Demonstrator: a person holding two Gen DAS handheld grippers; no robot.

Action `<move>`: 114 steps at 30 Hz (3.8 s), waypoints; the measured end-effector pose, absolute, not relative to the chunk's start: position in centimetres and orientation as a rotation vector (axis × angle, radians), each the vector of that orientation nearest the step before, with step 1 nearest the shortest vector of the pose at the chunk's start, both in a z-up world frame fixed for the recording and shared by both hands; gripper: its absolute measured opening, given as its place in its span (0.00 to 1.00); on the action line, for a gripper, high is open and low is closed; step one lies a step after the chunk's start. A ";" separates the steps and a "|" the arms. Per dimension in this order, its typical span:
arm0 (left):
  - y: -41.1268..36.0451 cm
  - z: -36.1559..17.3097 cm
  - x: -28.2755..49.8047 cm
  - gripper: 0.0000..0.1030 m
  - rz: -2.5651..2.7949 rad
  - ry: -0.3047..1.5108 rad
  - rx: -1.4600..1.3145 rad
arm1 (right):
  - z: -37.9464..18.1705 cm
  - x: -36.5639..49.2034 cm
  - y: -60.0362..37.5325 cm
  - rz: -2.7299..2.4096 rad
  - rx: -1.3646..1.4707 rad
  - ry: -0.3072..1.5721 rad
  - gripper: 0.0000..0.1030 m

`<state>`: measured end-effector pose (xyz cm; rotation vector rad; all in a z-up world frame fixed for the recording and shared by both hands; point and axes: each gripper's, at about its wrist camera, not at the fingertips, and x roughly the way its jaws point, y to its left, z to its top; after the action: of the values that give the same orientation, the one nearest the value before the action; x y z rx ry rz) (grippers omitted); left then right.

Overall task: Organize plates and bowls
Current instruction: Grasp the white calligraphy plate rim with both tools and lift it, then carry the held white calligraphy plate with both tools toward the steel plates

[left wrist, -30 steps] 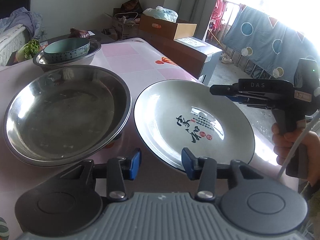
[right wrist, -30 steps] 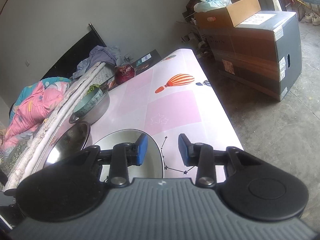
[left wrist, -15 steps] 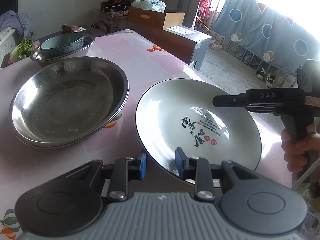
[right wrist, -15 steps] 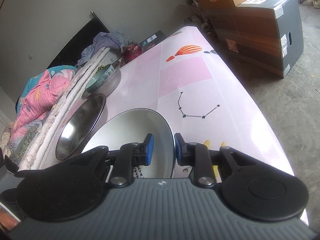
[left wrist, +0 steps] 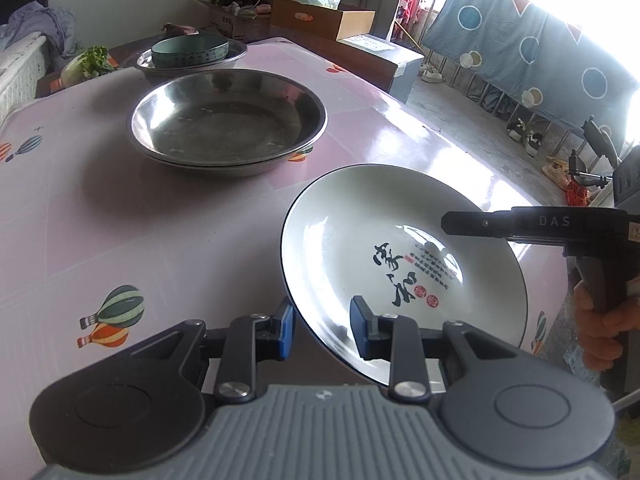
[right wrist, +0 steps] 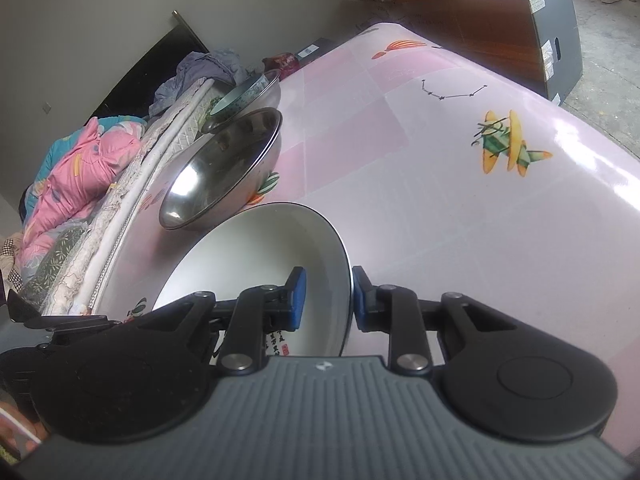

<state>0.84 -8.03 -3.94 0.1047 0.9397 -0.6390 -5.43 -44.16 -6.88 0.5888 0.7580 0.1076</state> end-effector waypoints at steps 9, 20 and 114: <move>-2.5 -3.4 1.0 0.29 -0.543 0.949 0.043 | -6.3 -4.3 -37.7 0.192 0.551 0.770 0.23; -3.2 -3.7 1.2 0.41 -0.570 0.959 0.084 | -5.4 -5.8 -36.4 0.125 0.387 0.753 0.22; -3.2 -3.5 1.1 0.55 -0.443 0.958 0.096 | -5.5 -4.4 -32.9 0.167 0.269 0.720 0.29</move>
<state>1.08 -3.15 -3.46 0.0960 0.9581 -0.4429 -4.41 -32.89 -5.47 0.2694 0.7197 0.1671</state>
